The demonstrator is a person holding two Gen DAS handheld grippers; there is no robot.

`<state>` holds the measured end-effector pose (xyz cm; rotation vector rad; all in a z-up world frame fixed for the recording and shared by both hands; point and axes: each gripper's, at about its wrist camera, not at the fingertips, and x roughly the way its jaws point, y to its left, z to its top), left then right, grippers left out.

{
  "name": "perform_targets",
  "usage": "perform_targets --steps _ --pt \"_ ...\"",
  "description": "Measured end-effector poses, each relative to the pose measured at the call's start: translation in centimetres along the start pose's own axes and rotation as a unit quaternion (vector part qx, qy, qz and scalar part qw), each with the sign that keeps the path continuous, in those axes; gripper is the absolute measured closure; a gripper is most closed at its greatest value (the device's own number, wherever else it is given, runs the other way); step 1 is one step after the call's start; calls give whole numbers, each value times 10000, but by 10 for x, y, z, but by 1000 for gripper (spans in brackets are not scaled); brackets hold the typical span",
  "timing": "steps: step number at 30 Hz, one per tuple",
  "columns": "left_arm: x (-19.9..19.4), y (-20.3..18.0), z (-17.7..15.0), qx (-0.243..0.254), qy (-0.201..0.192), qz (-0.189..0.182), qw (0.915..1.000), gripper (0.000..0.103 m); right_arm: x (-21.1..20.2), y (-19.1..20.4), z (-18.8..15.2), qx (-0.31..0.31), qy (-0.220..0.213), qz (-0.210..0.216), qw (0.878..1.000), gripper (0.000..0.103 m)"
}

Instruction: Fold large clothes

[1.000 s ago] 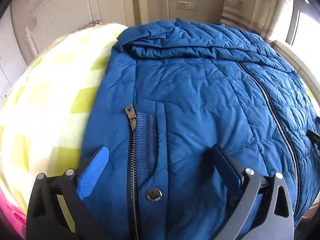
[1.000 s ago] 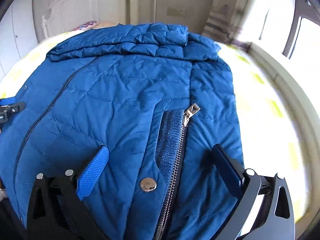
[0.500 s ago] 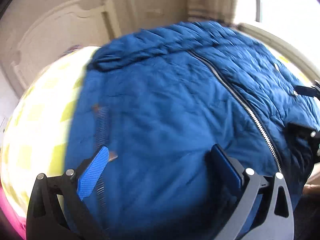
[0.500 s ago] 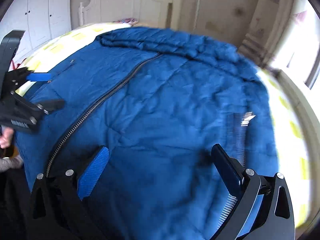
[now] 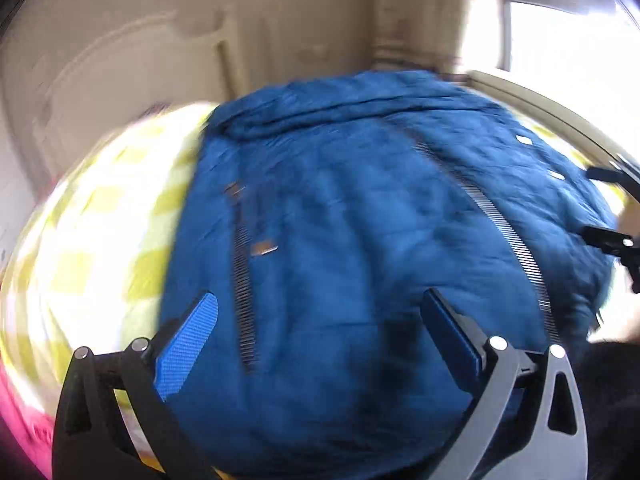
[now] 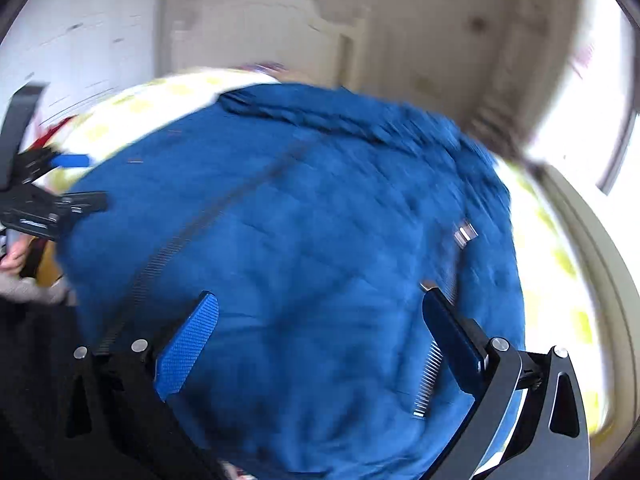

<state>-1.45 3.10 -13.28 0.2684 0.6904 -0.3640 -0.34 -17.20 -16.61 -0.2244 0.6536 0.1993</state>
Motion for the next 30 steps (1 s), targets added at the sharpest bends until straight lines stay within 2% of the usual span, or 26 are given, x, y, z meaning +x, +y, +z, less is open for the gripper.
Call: perform_targets --steps 1,2,3,4,5,8,10,12,13,14,16,18,21,24,27,28,30 --pt "4 -14 -1 270 33 6 9996 2 1 12 2 -125 -33 156 9998 5" --pt "13 -28 -4 532 170 195 9983 2 6 20 0 -190 49 279 9994 5" --pt "16 -33 -7 633 82 356 9973 2 16 28 -2 -280 223 347 9988 5" --pt "14 -33 -7 636 10 365 9973 2 31 37 -8 -430 498 262 9975 4" --pt "15 -31 -8 628 61 318 9975 2 34 39 -11 -458 447 305 9975 4" --pt "15 -13 -8 225 253 40 9994 2 27 31 -12 -389 459 315 9977 6" --pt "4 0 -11 -49 164 59 9998 2 12 26 -14 -360 386 163 9985 6" --pt "-2 9 -16 -96 47 229 9997 2 4 21 -20 -255 290 229 9990 6" --pt "0 14 -20 -126 114 265 9995 2 3 16 -25 -159 315 279 9990 6" --pt "6 17 -21 -220 260 215 9992 2 8 11 -31 -40 409 312 9987 5" --pt "12 33 -24 -698 425 -167 9965 2 11 11 -38 -105 354 194 9991 5" --pt "10 32 -22 -615 435 -98 9971 2 5 15 -32 -167 452 120 9988 6" --pt "1 29 -21 -479 223 120 9985 2 -14 7 -23 -151 129 120 9997 6" --pt "-4 38 -18 -572 105 264 9980 2 -22 -27 -22 295 69 -259 9992 6" --pt "3 59 -25 -899 319 322 9949 2 -17 -72 -40 1095 361 -734 9906 6" --pt "5 66 -29 -1050 392 208 9935 2 -16 -89 -52 1476 440 -762 9851 6" --pt "8 73 -34 -1218 437 -5 9916 2 -19 -106 -67 1974 385 -409 9787 5"
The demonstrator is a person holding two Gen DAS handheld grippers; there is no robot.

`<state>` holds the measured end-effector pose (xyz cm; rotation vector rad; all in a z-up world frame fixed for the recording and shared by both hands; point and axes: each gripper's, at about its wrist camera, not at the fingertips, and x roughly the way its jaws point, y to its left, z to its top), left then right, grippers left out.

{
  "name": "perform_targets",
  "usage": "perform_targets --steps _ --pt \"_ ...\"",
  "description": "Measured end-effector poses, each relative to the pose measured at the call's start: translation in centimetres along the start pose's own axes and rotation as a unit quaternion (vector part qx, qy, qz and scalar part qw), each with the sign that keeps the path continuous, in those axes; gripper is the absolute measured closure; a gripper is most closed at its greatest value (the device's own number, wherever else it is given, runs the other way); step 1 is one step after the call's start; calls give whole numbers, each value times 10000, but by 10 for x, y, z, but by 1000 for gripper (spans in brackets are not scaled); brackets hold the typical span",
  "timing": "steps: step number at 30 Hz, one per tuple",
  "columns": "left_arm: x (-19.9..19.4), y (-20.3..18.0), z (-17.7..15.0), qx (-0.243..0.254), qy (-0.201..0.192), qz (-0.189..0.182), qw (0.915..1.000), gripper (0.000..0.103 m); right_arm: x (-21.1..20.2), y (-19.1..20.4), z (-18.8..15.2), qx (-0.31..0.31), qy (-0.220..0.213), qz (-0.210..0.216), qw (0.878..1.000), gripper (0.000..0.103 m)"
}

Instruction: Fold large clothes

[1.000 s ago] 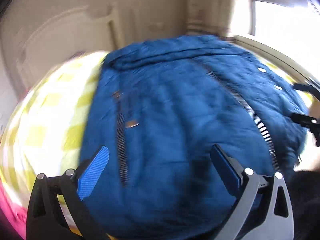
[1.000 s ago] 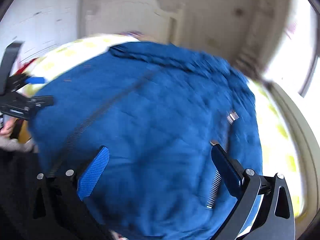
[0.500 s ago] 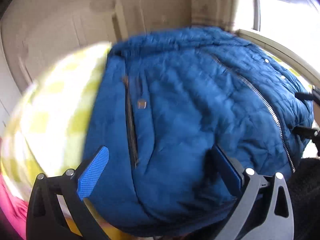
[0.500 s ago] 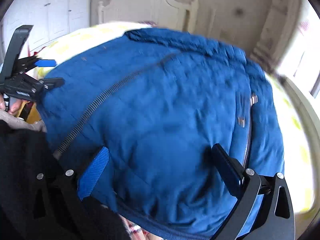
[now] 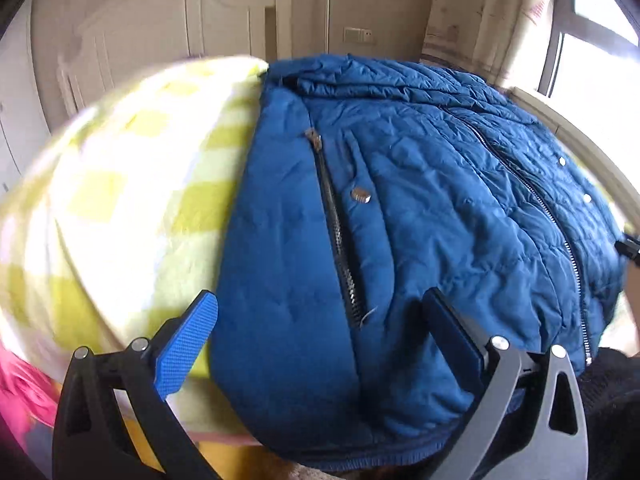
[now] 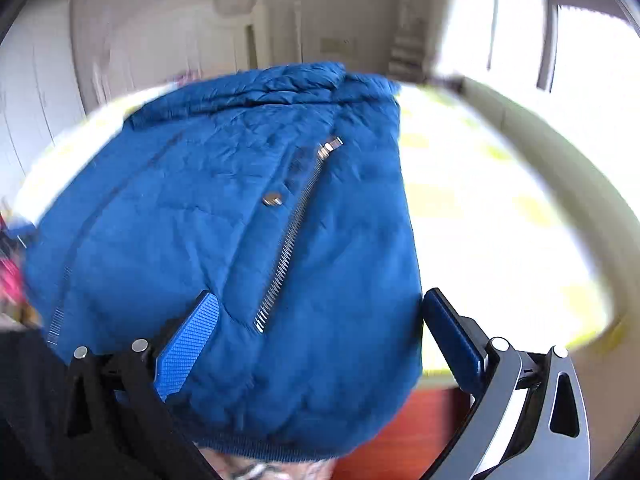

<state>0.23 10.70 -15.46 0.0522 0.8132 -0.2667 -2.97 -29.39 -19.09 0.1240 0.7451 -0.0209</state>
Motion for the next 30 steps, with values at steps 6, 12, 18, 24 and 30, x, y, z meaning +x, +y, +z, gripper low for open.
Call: perform_targets --steps 6,12,18,24,30 --pt "-3 -8 -7 266 26 -58 9996 8 -15 13 -20 -470 -214 155 9985 25" --pt "-10 -9 -11 383 -115 -266 9988 19 -13 10 -19 -361 -513 315 9975 36" --pt "-10 12 -12 94 -47 -373 9992 9 -15 6 -20 -310 -350 365 9982 33" --pt "-16 8 -13 213 -41 -582 9981 40 -13 11 -20 -351 -360 341 9982 31" --pt "-13 7 -11 129 -122 -845 9963 59 -12 17 -20 -269 -496 356 9978 43"
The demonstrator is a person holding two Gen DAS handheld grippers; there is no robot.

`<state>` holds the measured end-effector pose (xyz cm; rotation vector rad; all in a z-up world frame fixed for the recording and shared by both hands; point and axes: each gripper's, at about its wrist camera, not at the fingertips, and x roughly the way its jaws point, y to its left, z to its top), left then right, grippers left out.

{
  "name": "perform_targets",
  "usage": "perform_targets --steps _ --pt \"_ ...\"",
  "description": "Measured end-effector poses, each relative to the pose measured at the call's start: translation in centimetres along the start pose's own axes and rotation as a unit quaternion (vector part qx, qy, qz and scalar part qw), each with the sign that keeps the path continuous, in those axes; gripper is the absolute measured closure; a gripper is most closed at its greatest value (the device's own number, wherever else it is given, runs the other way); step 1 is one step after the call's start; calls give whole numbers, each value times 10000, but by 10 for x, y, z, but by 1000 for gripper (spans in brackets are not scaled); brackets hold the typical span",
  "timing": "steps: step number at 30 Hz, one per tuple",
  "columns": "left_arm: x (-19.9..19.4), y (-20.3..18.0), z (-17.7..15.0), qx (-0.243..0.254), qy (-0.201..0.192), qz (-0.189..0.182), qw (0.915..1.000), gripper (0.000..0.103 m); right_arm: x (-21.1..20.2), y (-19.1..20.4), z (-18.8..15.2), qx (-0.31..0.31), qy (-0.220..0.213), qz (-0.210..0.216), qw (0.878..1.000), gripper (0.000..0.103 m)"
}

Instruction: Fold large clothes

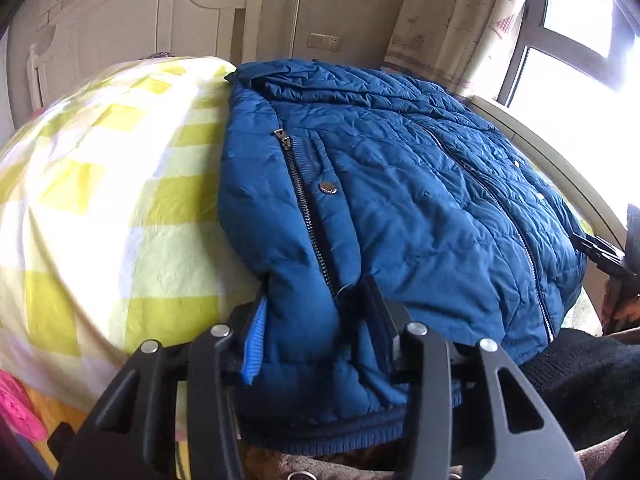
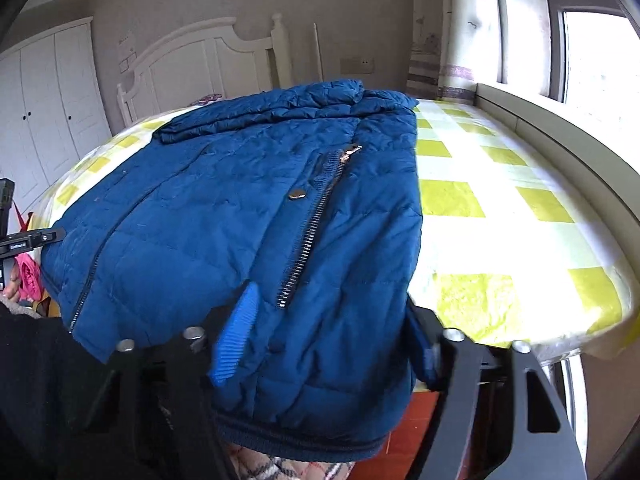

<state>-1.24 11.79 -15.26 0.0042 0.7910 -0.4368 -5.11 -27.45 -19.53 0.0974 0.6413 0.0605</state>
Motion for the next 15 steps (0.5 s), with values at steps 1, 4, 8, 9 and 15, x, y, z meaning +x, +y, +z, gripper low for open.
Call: perform_targets --steps 1,4,8,9,15 --pt "-1 2 -1 -37 10 -18 10000 58 -1 1 0 -36 3 -11 10000 45" --pt "-4 3 -4 54 104 38 9999 40 -2 -5 -1 55 58 104 9999 43" --pt "2 -16 -13 646 207 466 9966 17 0 1 -2 -150 97 56 9998 23" --pt "3 -22 -14 754 162 517 9957 21 2 5 -2 -195 104 28 9998 20" --pt "-11 -19 2 358 -145 50 9992 84 -3 9 2 -154 -66 96 9998 71"
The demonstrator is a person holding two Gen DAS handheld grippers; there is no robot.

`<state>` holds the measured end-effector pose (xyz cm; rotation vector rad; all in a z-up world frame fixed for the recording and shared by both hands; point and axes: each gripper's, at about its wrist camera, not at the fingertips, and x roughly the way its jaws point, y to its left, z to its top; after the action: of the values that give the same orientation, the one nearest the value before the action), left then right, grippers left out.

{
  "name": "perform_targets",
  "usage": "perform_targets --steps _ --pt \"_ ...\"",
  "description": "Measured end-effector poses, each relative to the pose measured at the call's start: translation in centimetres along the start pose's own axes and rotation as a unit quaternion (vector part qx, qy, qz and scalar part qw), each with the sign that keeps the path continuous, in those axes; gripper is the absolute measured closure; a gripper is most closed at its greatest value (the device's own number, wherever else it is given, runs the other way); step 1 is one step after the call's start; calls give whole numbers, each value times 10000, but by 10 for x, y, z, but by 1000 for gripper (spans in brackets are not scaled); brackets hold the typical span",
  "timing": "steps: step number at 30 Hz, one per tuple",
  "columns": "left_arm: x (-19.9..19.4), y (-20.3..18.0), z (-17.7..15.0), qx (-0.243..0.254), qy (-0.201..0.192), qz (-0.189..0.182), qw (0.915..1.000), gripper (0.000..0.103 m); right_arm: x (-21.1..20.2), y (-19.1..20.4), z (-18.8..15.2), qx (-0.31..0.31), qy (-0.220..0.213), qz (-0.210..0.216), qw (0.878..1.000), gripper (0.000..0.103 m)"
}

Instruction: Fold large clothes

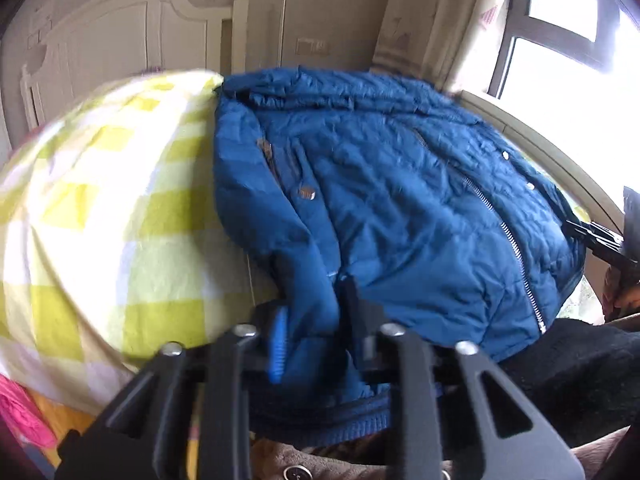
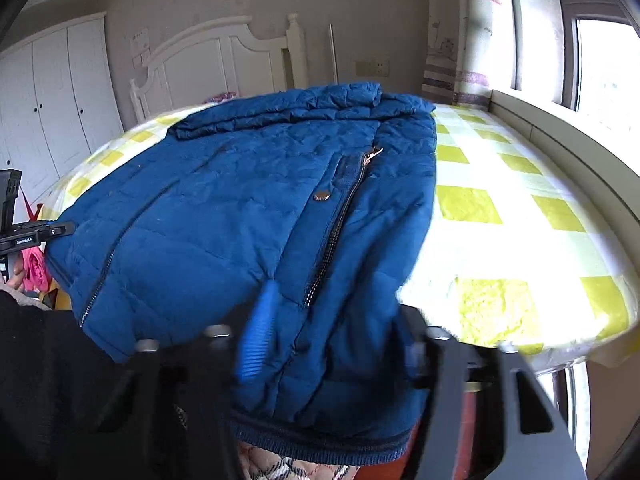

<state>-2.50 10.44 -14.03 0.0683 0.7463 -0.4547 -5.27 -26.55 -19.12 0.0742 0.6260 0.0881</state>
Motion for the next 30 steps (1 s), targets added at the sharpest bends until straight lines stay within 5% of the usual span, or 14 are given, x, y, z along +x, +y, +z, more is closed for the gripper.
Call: perform_targets --steps 1,5,10,14,19,21,25,30 --pt "-3 -4 1 59 -70 27 10000 85 -2 0 1 -20 -35 -200 9998 79" --pt "-25 -7 8 -99 -488 -176 9986 93 -8 2 2 57 -133 -158 9998 83" --pt "-66 25 20 -881 -1043 -813 9873 97 -45 0 14 381 -442 548 9968 87" --pt "-119 38 26 -1311 -1685 -1616 9635 97 -112 -1 35 582 -1165 1119 9851 91" --pt "-203 36 34 -1020 -2834 -2397 9230 96 -198 11 63 326 -2230 1385 9644 92" --pt "-216 37 36 -908 -3060 -2462 9152 95 -220 13 71 271 -2570 1482 9546 92" --pt "-188 53 67 -1270 -2736 -2279 9258 93 -203 14 104 158 -2524 1339 9582 92" --pt "-58 74 147 -2155 -1348 -2067 9448 82 -78 -10 179 609 -1110 890 9880 92"
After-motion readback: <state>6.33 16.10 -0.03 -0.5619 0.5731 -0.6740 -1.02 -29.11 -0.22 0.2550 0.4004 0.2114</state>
